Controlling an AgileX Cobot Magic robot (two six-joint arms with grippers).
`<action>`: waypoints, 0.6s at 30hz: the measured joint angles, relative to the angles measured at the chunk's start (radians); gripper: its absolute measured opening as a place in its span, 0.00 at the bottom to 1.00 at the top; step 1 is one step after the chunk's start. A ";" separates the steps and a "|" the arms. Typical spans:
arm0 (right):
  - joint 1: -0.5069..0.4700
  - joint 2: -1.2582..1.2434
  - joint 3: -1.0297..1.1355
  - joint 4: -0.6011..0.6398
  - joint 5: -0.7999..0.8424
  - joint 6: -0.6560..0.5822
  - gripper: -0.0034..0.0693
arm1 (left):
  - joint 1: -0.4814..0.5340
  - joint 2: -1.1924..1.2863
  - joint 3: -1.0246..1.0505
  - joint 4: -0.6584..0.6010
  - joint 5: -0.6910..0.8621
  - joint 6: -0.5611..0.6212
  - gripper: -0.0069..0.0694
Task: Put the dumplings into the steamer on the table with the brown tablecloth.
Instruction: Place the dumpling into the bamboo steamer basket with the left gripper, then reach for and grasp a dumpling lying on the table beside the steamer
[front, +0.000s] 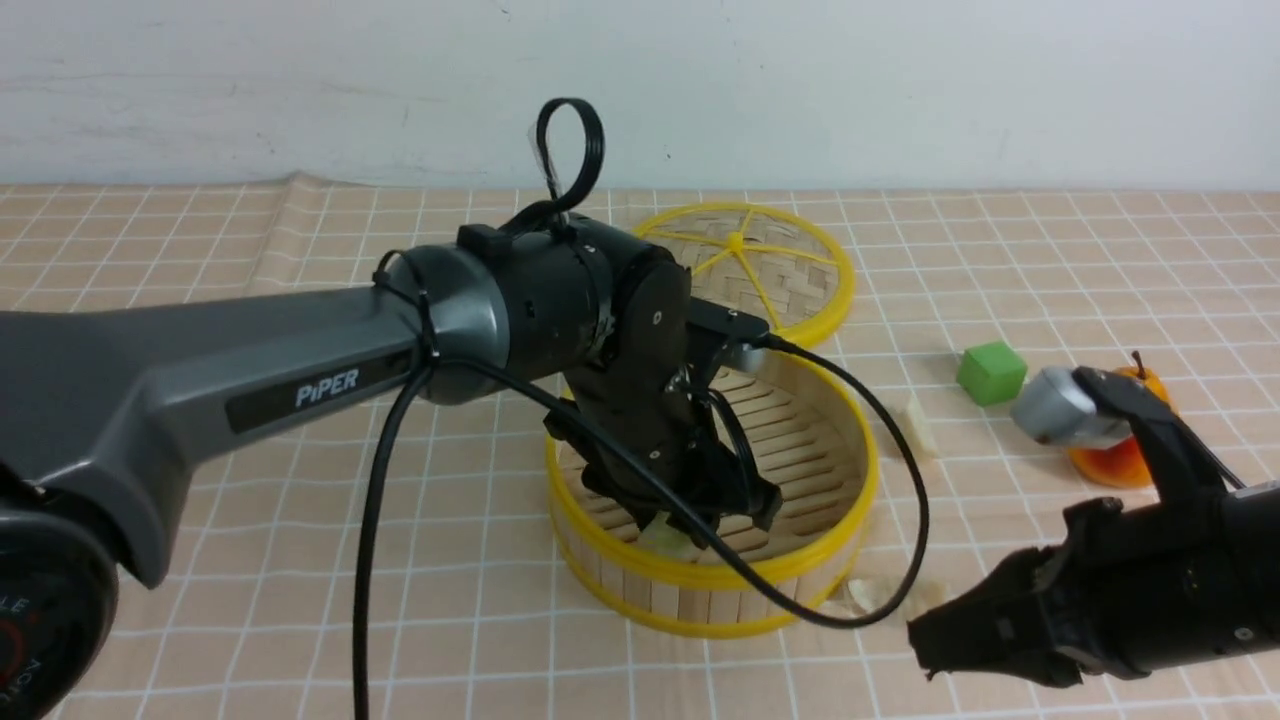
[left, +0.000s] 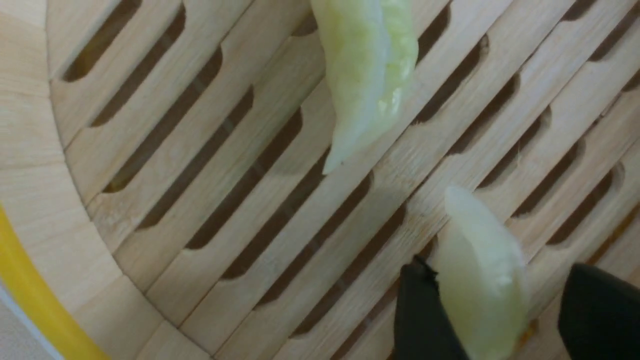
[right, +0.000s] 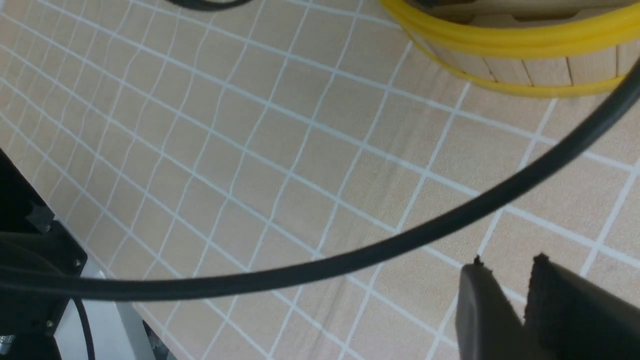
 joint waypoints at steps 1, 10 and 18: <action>0.000 0.000 0.000 0.000 -0.007 0.000 0.25 | 0.000 0.000 -0.014 0.000 0.016 0.000 0.66; 0.000 0.000 0.000 -0.001 -0.042 -0.041 0.26 | 0.000 -0.148 -0.093 0.019 0.164 0.000 0.64; -0.002 0.000 -0.002 -0.001 -0.092 -0.035 0.27 | 0.000 -0.535 -0.060 0.143 0.237 -0.033 0.21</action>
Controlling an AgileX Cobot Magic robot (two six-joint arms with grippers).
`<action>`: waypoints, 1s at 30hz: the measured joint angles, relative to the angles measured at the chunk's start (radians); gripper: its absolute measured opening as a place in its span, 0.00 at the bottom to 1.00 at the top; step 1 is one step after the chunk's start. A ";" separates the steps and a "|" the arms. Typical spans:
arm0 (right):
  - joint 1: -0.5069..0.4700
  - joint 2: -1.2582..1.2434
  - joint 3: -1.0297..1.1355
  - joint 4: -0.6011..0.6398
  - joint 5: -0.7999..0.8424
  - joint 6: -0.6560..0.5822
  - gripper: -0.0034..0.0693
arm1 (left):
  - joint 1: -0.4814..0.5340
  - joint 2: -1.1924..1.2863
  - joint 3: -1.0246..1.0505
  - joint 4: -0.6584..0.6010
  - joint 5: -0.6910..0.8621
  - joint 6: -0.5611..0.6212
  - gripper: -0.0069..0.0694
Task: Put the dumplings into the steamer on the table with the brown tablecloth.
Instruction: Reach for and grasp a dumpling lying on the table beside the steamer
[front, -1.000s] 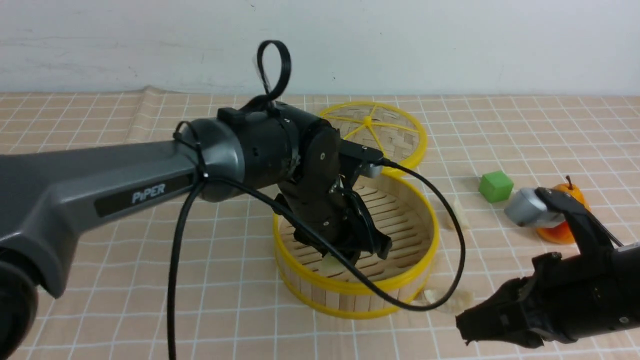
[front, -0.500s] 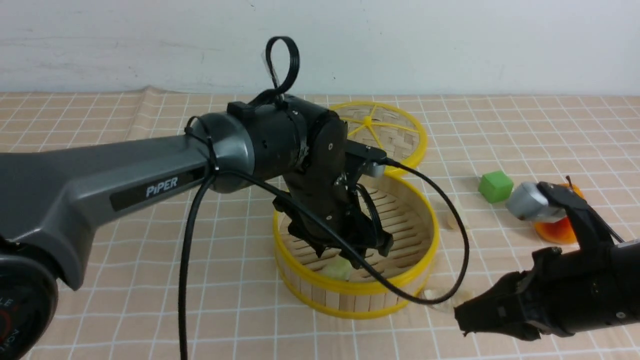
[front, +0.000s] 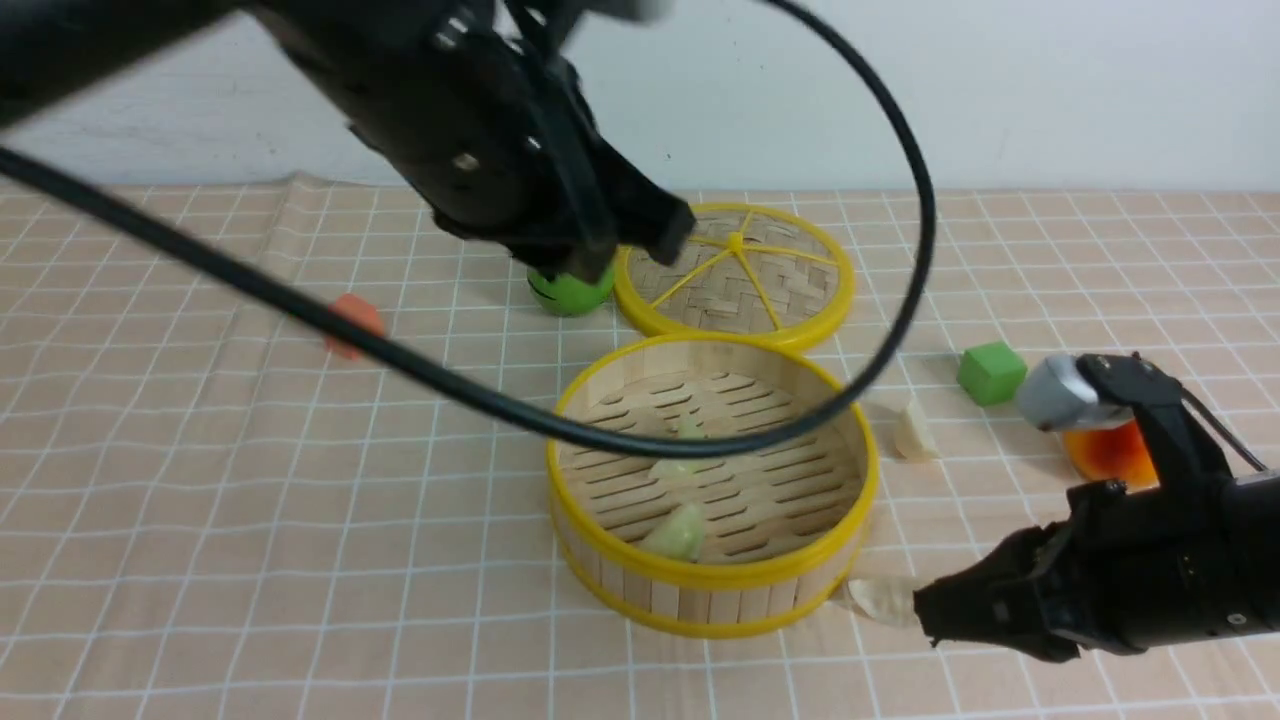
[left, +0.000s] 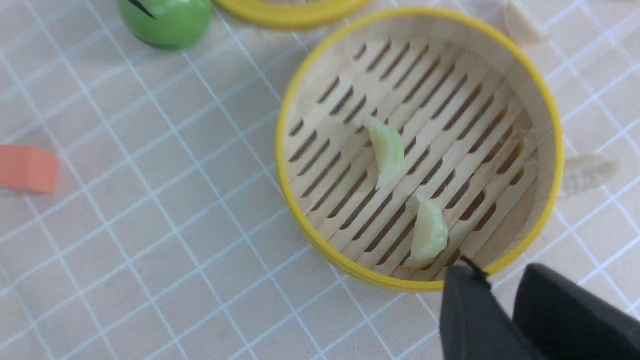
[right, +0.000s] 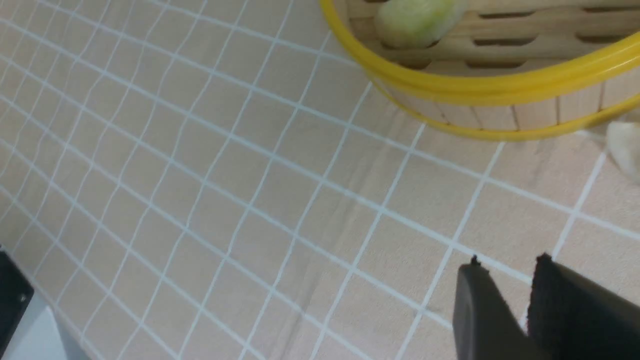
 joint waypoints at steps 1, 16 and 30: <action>-0.006 0.000 -0.006 -0.007 -0.005 0.015 0.28 | 0.000 -0.041 0.021 0.002 -0.006 -0.009 0.17; -0.108 0.210 -0.369 -0.408 -0.092 0.355 0.56 | 0.000 -0.631 0.849 0.249 -0.175 -0.161 0.07; -0.090 0.751 -0.730 -0.532 -0.208 0.377 0.64 | 0.000 -1.004 1.263 0.514 -0.540 -0.381 0.07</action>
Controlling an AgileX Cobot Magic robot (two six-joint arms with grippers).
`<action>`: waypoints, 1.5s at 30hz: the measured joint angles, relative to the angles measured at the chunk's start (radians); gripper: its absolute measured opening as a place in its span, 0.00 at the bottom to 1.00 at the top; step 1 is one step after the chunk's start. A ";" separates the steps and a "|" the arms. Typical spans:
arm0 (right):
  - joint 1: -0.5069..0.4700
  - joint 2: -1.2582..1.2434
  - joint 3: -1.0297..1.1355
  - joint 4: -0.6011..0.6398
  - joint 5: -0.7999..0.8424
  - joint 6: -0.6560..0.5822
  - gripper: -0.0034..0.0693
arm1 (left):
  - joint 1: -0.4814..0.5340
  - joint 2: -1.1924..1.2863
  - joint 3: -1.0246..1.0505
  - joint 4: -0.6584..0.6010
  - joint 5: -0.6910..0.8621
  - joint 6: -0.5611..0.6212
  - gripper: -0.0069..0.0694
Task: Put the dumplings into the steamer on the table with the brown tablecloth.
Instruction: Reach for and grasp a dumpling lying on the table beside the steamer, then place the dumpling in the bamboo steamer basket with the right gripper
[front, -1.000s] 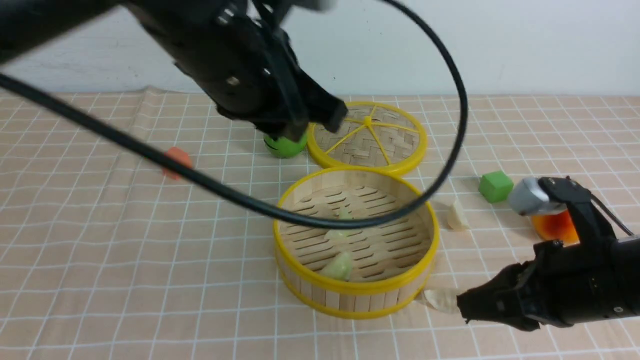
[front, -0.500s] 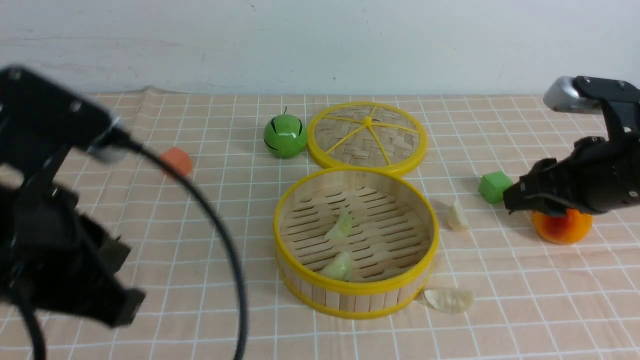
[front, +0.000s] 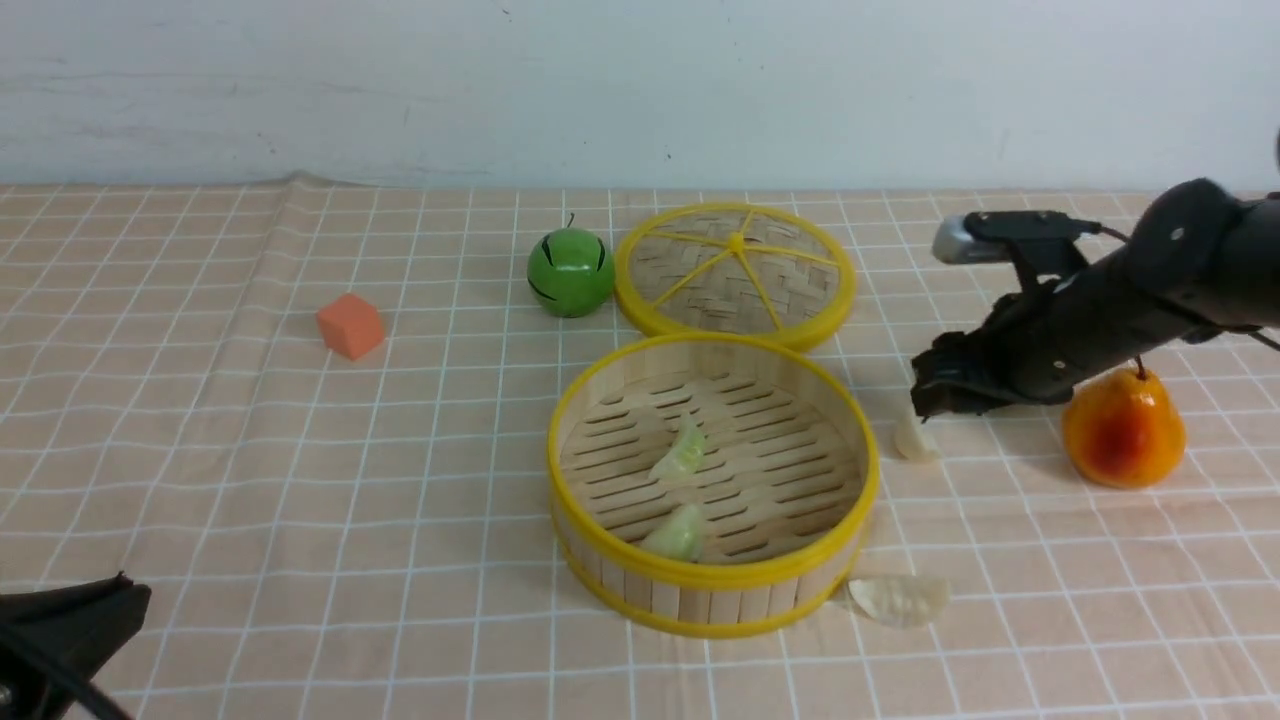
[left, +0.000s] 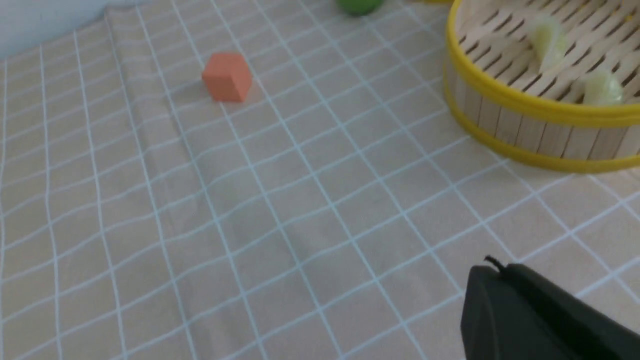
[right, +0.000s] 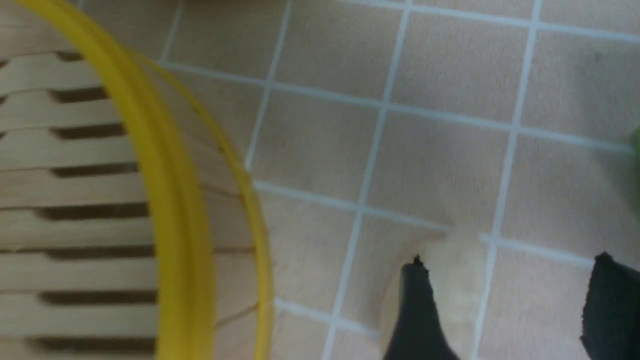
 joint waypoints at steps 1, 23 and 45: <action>0.003 0.022 -0.017 -0.003 -0.004 0.002 0.64 | 0.000 -0.010 0.007 0.011 -0.005 -0.003 0.07; 0.040 0.056 -0.219 -0.068 0.297 0.019 0.39 | 0.000 -0.039 0.044 0.190 -0.014 -0.131 0.07; 0.244 0.122 -0.305 0.007 0.361 -0.119 0.39 | 0.000 -0.039 0.044 0.193 -0.021 -0.133 0.07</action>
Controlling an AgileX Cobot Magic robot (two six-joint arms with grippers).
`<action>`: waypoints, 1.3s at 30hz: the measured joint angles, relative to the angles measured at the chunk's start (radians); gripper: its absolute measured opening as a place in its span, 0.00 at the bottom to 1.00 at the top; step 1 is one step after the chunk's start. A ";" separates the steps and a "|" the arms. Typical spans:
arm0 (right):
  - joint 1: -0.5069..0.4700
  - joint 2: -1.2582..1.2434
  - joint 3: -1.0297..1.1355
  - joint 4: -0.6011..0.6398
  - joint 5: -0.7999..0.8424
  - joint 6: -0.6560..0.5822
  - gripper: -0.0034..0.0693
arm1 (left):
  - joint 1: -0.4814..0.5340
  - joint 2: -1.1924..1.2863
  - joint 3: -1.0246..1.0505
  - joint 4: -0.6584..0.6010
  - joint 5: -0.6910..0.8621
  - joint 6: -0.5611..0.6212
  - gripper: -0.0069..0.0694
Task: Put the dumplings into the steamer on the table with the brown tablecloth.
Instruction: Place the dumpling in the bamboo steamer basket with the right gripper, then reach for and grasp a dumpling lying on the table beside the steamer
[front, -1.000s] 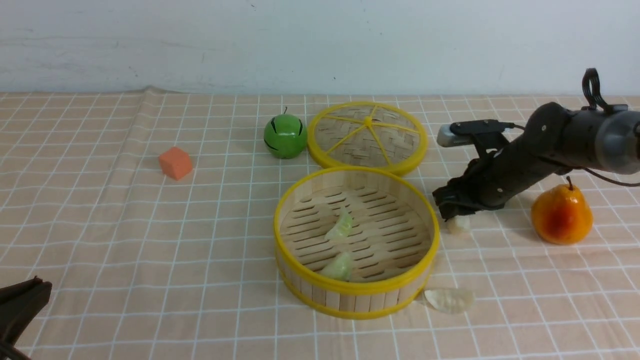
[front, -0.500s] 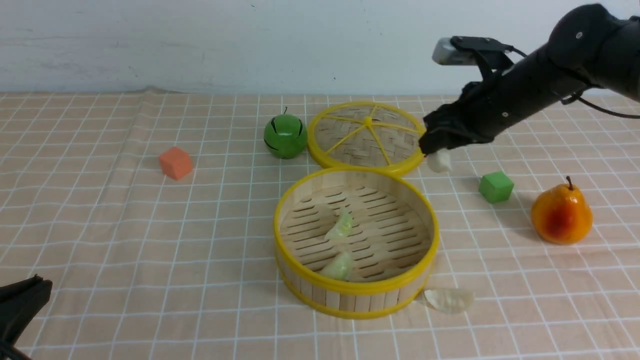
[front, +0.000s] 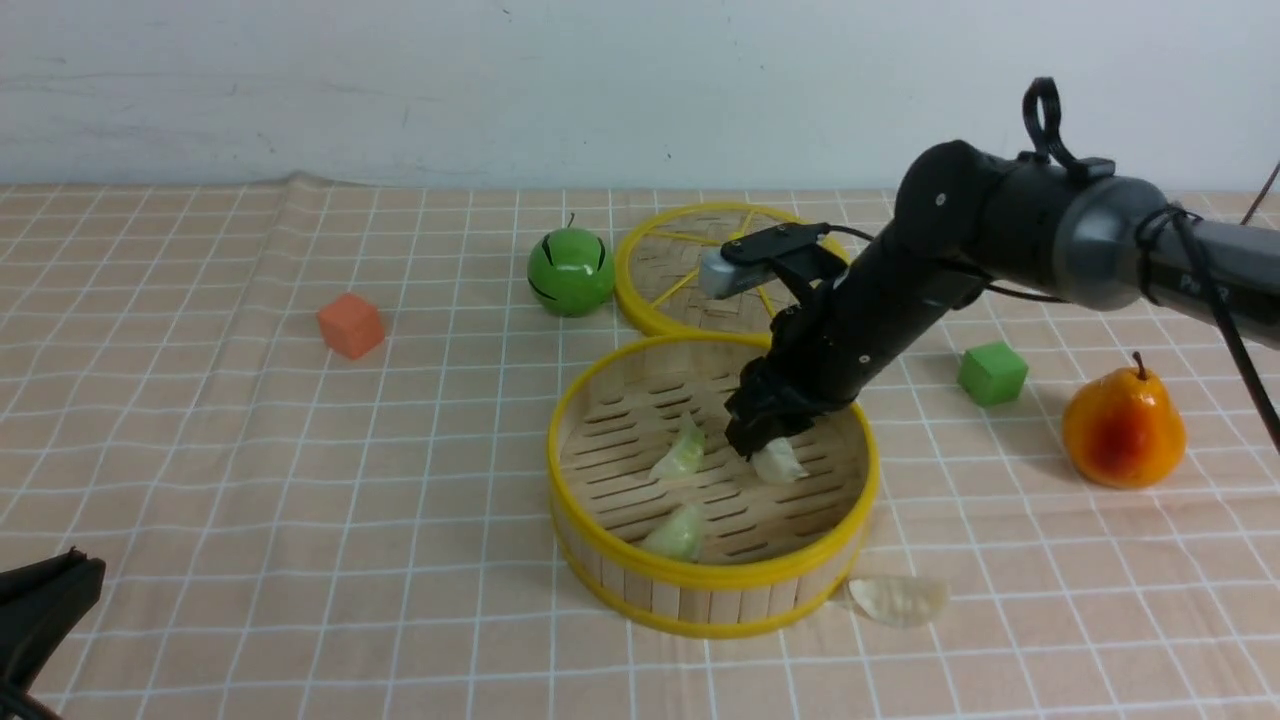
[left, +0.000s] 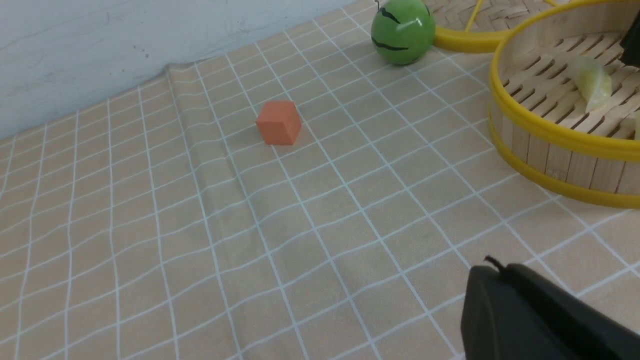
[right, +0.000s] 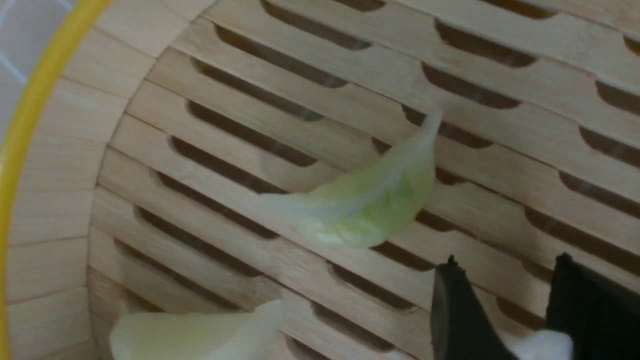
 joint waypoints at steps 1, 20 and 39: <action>0.000 0.000 0.000 0.000 -0.001 0.014 0.43 | 0.000 0.000 0.000 0.000 0.000 0.000 0.07; -0.074 -0.234 -0.077 -0.119 0.344 0.130 0.74 | 0.000 0.000 0.000 0.021 -0.002 -0.001 0.07; -0.094 -0.230 0.469 -0.054 -0.004 0.069 0.70 | 0.000 0.000 0.000 0.020 -0.029 -0.023 0.07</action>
